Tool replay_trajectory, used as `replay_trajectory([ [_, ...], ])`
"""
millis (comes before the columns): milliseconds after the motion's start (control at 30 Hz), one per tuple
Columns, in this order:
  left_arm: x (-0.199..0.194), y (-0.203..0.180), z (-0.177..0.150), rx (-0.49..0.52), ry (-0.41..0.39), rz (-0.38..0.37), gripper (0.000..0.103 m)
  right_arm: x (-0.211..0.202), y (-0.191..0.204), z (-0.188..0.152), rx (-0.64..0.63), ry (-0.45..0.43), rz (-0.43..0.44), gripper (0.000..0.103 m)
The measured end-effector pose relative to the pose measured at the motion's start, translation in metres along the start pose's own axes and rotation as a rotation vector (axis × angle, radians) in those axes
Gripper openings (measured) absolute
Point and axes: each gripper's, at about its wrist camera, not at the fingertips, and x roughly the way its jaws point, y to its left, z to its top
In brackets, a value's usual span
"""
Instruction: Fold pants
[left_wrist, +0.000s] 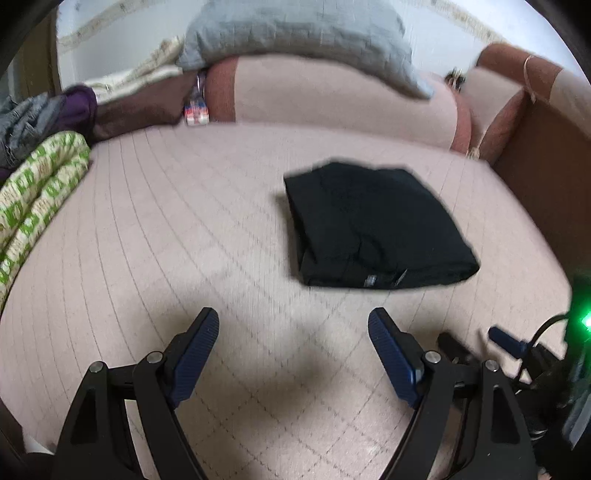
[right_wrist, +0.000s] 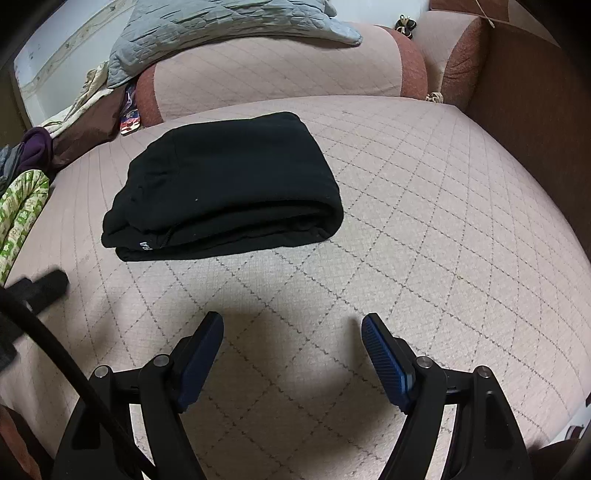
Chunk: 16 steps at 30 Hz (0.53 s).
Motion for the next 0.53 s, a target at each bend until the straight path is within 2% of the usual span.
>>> replay_trajectory([
  [67, -0.014, 0.000, 0.003, 0.007, -0.086, 0.000, 0.085, -0.002, 0.002, -0.001, -0.011, -0.009, 0.000, 0.082],
  [133, -0.026, -0.002, 0.006, 0.031, -0.158, -0.016, 0.101, -0.005, 0.006, -0.002, -0.025, -0.020, -0.001, 0.082],
  [233, -0.036, -0.003, 0.005, 0.045, -0.210, -0.052, 0.103, -0.010, 0.008, -0.004, -0.043, -0.039, -0.005, 0.082],
  [300, -0.031, -0.003, 0.002, 0.058, -0.176, -0.052, 0.103, -0.013, 0.009, -0.005, -0.055, -0.052, -0.016, 0.082],
  [433, -0.005, 0.000, -0.006, 0.045, -0.020, -0.097, 0.103, -0.015, 0.009, -0.008, -0.057, -0.059, -0.016, 0.083],
  [533, 0.011, 0.003, -0.015, 0.032, 0.042, -0.065, 0.103, -0.016, 0.012, -0.012, -0.075, -0.064, -0.023, 0.083],
])
